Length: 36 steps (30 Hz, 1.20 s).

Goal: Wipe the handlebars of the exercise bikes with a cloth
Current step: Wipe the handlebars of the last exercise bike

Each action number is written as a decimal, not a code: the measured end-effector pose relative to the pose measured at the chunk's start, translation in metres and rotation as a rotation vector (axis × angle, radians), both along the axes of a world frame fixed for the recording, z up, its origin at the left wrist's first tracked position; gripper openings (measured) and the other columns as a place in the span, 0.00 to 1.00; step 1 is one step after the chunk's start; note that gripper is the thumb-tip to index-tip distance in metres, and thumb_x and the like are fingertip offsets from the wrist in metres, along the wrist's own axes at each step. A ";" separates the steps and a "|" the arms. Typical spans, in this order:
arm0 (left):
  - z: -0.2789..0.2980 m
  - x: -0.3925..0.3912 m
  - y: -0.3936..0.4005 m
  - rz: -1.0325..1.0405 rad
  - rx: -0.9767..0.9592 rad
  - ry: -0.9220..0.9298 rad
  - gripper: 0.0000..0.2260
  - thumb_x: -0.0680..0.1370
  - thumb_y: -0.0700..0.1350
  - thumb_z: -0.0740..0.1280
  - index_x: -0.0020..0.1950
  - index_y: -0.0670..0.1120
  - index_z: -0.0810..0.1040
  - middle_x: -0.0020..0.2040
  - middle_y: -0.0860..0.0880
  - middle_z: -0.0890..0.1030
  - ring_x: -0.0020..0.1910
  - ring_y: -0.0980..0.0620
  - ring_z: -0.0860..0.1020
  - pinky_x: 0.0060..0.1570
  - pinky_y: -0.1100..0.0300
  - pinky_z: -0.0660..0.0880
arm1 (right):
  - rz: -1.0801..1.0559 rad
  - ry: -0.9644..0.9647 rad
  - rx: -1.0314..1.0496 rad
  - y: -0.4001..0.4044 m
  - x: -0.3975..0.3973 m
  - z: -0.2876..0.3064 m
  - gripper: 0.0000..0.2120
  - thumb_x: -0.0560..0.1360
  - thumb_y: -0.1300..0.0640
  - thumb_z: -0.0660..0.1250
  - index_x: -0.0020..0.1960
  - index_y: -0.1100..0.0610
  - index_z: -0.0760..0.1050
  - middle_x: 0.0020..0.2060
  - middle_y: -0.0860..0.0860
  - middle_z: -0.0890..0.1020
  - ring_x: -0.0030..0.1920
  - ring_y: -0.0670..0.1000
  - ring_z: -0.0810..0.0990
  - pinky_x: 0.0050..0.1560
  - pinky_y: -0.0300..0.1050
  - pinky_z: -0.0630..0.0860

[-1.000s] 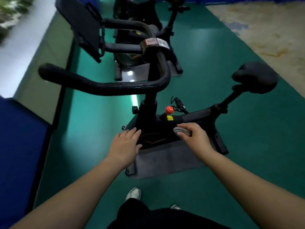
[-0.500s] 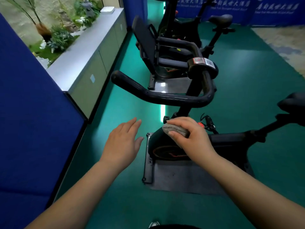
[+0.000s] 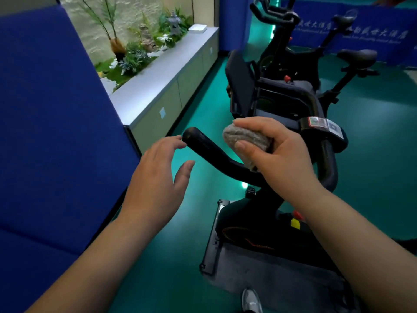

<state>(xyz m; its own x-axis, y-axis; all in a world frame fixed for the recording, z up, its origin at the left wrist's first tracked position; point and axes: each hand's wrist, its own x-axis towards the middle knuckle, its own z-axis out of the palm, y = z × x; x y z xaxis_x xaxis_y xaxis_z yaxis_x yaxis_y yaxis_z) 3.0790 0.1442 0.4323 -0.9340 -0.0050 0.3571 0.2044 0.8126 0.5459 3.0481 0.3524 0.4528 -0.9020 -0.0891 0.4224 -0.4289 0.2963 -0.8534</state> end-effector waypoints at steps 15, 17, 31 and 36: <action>0.019 -0.015 0.032 0.375 0.178 0.020 0.12 0.75 0.46 0.70 0.57 0.57 0.80 0.45 0.68 0.78 0.49 0.68 0.76 0.45 0.79 0.67 | 0.427 0.219 0.120 0.000 -0.065 -0.020 0.12 0.65 0.65 0.74 0.49 0.60 0.82 0.54 0.52 0.81 0.57 0.44 0.78 0.61 0.36 0.72; 0.021 -0.015 0.033 0.389 0.202 0.015 0.12 0.75 0.45 0.71 0.56 0.58 0.81 0.46 0.68 0.78 0.48 0.67 0.77 0.46 0.79 0.68 | 0.431 0.220 0.122 0.002 -0.065 -0.021 0.12 0.65 0.66 0.75 0.48 0.61 0.82 0.54 0.52 0.81 0.56 0.43 0.78 0.60 0.34 0.72; 0.032 -0.014 0.027 0.337 0.166 -0.021 0.13 0.76 0.42 0.69 0.56 0.59 0.80 0.48 0.73 0.74 0.49 0.75 0.74 0.48 0.83 0.64 | 0.411 0.047 0.050 0.001 -0.060 -0.025 0.13 0.66 0.70 0.73 0.48 0.58 0.81 0.52 0.50 0.81 0.56 0.41 0.78 0.58 0.32 0.71; 0.037 -0.015 0.027 0.326 0.075 -0.026 0.13 0.76 0.44 0.69 0.58 0.55 0.81 0.49 0.66 0.76 0.52 0.66 0.75 0.49 0.83 0.65 | 0.376 -0.038 -0.031 -0.028 -0.067 -0.002 0.14 0.69 0.68 0.72 0.48 0.51 0.81 0.53 0.48 0.81 0.54 0.41 0.79 0.58 0.33 0.73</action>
<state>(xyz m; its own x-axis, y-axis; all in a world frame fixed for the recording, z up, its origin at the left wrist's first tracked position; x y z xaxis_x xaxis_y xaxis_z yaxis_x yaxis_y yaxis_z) 3.0636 0.1708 0.4695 -0.8876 -0.3306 0.3207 -0.0745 0.7901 0.6084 2.9812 0.3243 0.4506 -0.8240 -0.4046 0.3967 -0.4704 0.0980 -0.8770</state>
